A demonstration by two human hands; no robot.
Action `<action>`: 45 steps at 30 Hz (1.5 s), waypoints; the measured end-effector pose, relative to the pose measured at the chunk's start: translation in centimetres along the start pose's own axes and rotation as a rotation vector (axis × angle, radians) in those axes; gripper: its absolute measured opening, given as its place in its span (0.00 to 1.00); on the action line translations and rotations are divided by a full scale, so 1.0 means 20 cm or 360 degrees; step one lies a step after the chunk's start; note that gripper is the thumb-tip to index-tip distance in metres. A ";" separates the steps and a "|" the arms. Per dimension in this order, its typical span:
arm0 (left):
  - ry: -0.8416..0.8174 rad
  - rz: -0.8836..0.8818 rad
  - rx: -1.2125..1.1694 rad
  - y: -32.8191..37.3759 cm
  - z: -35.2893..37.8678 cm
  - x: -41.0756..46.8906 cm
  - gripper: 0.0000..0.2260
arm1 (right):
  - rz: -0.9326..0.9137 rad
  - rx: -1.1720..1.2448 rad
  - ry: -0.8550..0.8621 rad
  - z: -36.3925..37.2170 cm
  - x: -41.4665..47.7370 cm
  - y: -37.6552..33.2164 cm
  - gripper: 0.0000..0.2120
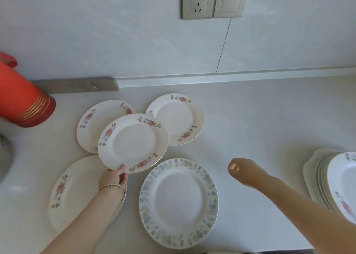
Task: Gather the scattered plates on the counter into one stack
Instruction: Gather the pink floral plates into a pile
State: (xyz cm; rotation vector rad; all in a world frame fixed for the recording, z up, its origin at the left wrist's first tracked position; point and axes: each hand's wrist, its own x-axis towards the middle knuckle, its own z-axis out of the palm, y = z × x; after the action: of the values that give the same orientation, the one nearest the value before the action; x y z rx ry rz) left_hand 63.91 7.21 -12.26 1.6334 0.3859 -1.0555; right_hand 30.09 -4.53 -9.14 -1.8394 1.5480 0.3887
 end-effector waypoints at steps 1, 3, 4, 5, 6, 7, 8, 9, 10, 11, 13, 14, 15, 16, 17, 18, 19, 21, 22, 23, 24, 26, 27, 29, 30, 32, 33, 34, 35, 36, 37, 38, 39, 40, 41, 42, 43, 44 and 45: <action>0.0004 0.0010 0.0024 0.00 0.01 -0.02 0.09 | 0.0010 0.0013 0.0014 -0.01 -0.01 0.03 0.05; -0.0050 0.0065 0.0063 -0.02 0.04 -0.09 0.09 | 0.0031 0.0052 0.0055 -0.02 -0.03 0.10 0.06; -0.0100 0.0123 0.0085 -0.03 0.07 -0.13 0.10 | 0.0045 0.0067 0.0083 -0.04 -0.05 0.14 0.06; -0.0165 0.0197 0.0119 -0.04 0.11 -0.19 0.10 | 0.0064 0.0090 0.0116 -0.06 -0.07 0.19 0.06; -0.0236 0.0274 0.0160 -0.06 0.16 -0.25 0.10 | 0.0093 0.0125 0.0149 -0.07 -0.09 0.24 0.07; -0.0307 0.0342 0.0204 -0.07 0.22 -0.31 0.11 | 0.0121 0.0160 0.0184 -0.09 -0.12 0.30 0.07; -0.0389 0.0391 0.0239 -0.09 0.28 -0.37 0.11 | 0.0152 0.0188 0.0209 -0.12 -0.15 0.36 0.07; -0.0469 0.0416 0.0275 -0.11 0.35 -0.44 0.11 | 0.0171 0.0200 0.0239 -0.14 -0.18 0.43 0.08; -0.0549 0.0425 0.0318 -0.14 0.43 -0.50 0.11 | 0.0196 0.0202 0.0274 -0.17 -0.21 0.50 0.08; -0.0624 0.0428 0.0373 -0.18 0.50 -0.56 0.11 | 0.0227 0.0208 0.0323 -0.19 -0.25 0.58 0.08; -0.0765 0.0423 0.0494 -0.28 0.65 -0.69 0.12 | 0.0331 0.0266 0.0465 -0.25 -0.34 0.75 0.09; -0.0831 0.0412 0.0551 -0.34 0.73 -0.75 0.12 | 0.0398 0.0299 0.0537 -0.27 -0.39 0.83 0.09; -0.0895 0.0395 0.0610 -0.40 0.80 -0.80 0.12 | 0.0463 0.0321 0.0601 -0.29 -0.44 0.92 0.09; -0.0951 0.0379 0.0671 -0.47 0.87 -0.86 0.12 | 0.0529 0.0338 0.0649 -0.30 -0.49 1.01 0.09; -0.0995 0.0368 0.0733 -0.54 0.94 -0.91 0.12 | 0.0594 0.0352 0.0695 -0.31 -0.54 1.10 0.08; -0.1031 0.0357 0.0794 -0.61 1.00 -0.95 0.12 | 0.0669 0.0383 0.0733 -0.31 -0.59 1.19 0.07; -0.1062 0.0345 0.0854 -0.68 1.06 -1.00 0.11 | 0.0734 0.0423 0.0775 -0.32 -0.63 1.27 0.08; -0.1121 0.0308 0.0961 -0.81 1.16 -1.08 0.11 | 0.0830 0.0510 0.0837 -0.31 -0.71 1.42 0.10; -0.1146 0.0283 0.1010 -0.88 1.21 -1.12 0.11 | 0.0866 0.0539 0.0855 -0.30 -0.74 1.49 0.11; -0.1168 0.0256 0.1061 -0.94 1.26 -1.16 0.11 | 0.0898 0.0557 0.0871 -0.30 -0.77 1.54 0.11; -0.1184 0.0232 0.1114 -0.99 1.30 -1.19 0.11 | 0.0926 0.0576 0.0882 -0.29 -0.79 1.59 0.11; -0.1194 0.0206 0.1200 -1.09 1.38 -1.25 0.11 | 0.0963 0.0625 0.0891 -0.26 -0.83 1.67 0.11; -0.1196 0.0201 0.1232 -1.14 1.41 -1.27 0.11 | 0.0976 0.0654 0.0889 -0.25 -0.84 1.71 0.10; -0.1208 0.0180 0.1296 -1.22 1.45 -1.30 0.11 | 0.0994 0.0710 0.0877 -0.23 -0.85 1.76 0.10; -0.1210 0.0167 0.1324 -1.26 1.47 -1.31 0.10 | 0.1004 0.0727 0.0872 -0.23 -0.85 1.78 0.09; -0.1209 0.0134 0.1371 -1.31 1.50 -1.32 0.10 | 0.1019 0.0743 0.0877 -0.22 -0.85 1.81 0.07; -0.1210 0.0113 0.1389 -1.33 1.50 -1.32 0.10 | 0.1027 0.0750 0.0881 -0.22 -0.84 1.82 0.06; -0.1214 0.0098 0.1407 -1.35 1.51 -1.32 0.10 | 0.1035 0.0762 0.0884 -0.22 -0.84 1.83 0.06; -0.1225 0.0096 0.1436 -1.37 1.53 -1.31 0.10 | 0.1044 0.0775 0.0885 -0.22 -0.83 1.84 0.06; -0.1242 0.0112 0.1479 -1.38 1.54 -1.31 0.10 | 0.1058 0.0790 0.0881 -0.21 -0.83 1.84 0.06; -0.1265 0.0151 0.1546 -1.38 1.55 -1.30 0.09 | 0.1077 0.0808 0.0881 -0.21 -0.83 1.85 0.06; -0.1291 0.0215 0.1638 -1.38 1.56 -1.29 0.08 | 0.1099 0.0835 0.0887 -0.20 -0.82 1.85 0.07; -0.1315 0.0304 0.1752 -1.37 1.58 -1.28 0.06 | 0.1120 0.0863 0.0896 -0.19 -0.82 1.85 0.09; -0.1336 0.0406 0.1872 -1.37 1.59 -1.28 0.06 | 0.1141 0.0882 0.0901 -0.19 -0.82 1.84 0.12; -0.1352 0.0505 0.1987 -1.36 1.60 -1.27 0.08 | 0.1159 0.0887 0.0904 -0.18 -0.82 1.84 0.14; -0.1365 0.0586 0.2080 -1.35 1.61 -1.27 0.10 | 0.1172 0.0884 0.0906 -0.18 -0.82 1.83 0.15; -0.1378 0.0652 0.2161 -1.34 1.62 -1.27 0.11 | 0.1181 0.0880 0.0909 -0.17 -0.82 1.82 0.16; -0.1393 0.0718 0.2247 -1.34 1.63 -1.28 0.12 | 0.1187 0.0881 0.0909 -0.17 -0.83 1.82 0.16; -0.1406 0.0772 0.2340 -1.34 1.64 -1.29 0.12 | 0.1190 0.0881 0.0905 -0.18 -0.83 1.81 0.16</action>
State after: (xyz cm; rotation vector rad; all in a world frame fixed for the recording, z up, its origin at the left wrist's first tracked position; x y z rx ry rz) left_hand 16.49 -6.20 -8.27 1.9608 -1.6372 -1.6182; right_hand -9.04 3.73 -7.48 -0.9263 2.4147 -0.2632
